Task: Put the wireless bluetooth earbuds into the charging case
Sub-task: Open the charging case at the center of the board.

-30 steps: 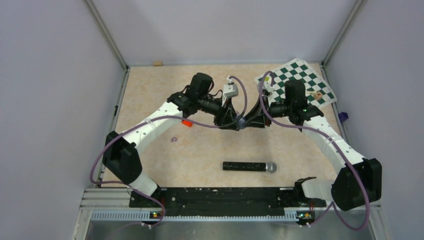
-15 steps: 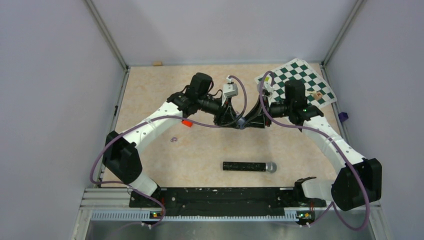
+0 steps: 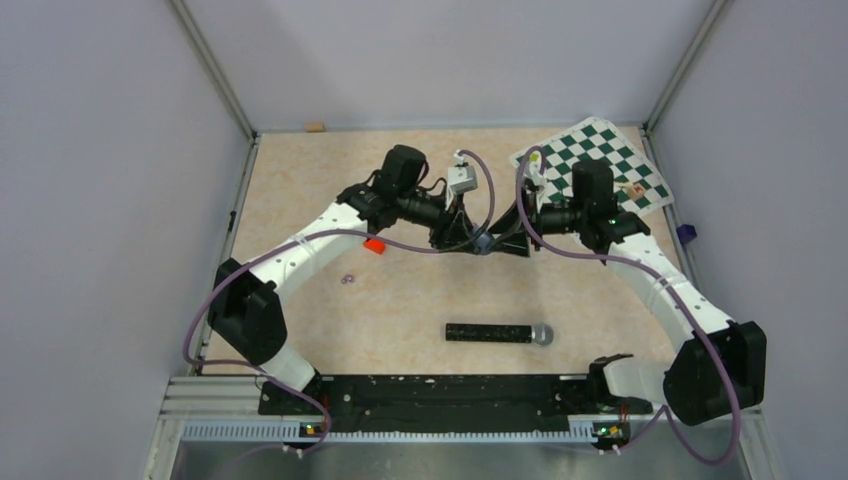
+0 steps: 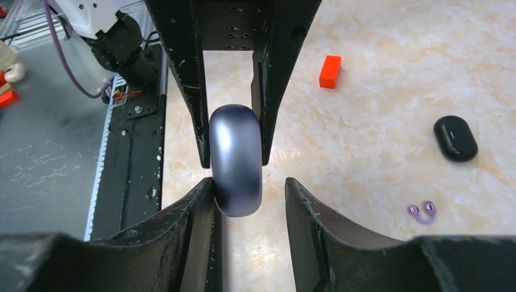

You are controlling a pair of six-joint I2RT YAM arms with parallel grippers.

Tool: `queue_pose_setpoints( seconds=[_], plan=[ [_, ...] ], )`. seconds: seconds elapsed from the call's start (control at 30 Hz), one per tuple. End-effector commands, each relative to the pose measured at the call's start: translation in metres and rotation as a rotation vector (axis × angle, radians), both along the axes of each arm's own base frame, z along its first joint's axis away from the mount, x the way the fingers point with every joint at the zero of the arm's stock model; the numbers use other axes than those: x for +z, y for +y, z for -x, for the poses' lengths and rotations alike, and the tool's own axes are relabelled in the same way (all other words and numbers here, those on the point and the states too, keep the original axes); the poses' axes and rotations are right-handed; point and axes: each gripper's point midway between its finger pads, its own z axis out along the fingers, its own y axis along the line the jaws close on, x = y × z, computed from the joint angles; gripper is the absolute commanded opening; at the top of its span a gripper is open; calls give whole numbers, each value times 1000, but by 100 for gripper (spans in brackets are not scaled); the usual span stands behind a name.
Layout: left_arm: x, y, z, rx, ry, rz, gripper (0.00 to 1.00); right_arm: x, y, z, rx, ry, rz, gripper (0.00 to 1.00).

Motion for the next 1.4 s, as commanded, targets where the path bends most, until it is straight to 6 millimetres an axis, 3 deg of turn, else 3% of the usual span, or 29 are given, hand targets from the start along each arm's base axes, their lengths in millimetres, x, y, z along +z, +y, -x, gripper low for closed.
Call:
queue_pose_setpoints(
  seconds=[0.0, 0.4, 0.6, 0.8, 0.93, 1.03, 1.2, 1.37],
  plan=[
    [10, -2, 11, -59, 17, 36, 0, 11, -16, -27, -123, -135, 39, 45],
    [9, -3, 9, -56, 21, 33, 0, 18, -23, -32, -172, -195, 60, 47],
    [5, -2, 3, -26, 9, 11, 0, 36, -21, -22, -148, -236, 26, 55],
    [13, 4, 0, -21, -17, 16, 0, 51, -25, -34, -205, -273, 38, 59],
    [34, 27, -19, 29, -56, 39, 0, 77, -29, -53, -304, -296, 24, 62],
    [49, 54, -39, 111, -88, 65, 0, 81, -35, -78, -410, -278, 36, 63],
    [70, 101, -53, 198, -153, 87, 0, 58, -39, -118, -542, -187, 42, 62],
    [77, 131, -46, 237, -210, 118, 0, 18, -37, -155, -647, -29, 34, 59]
  ],
)
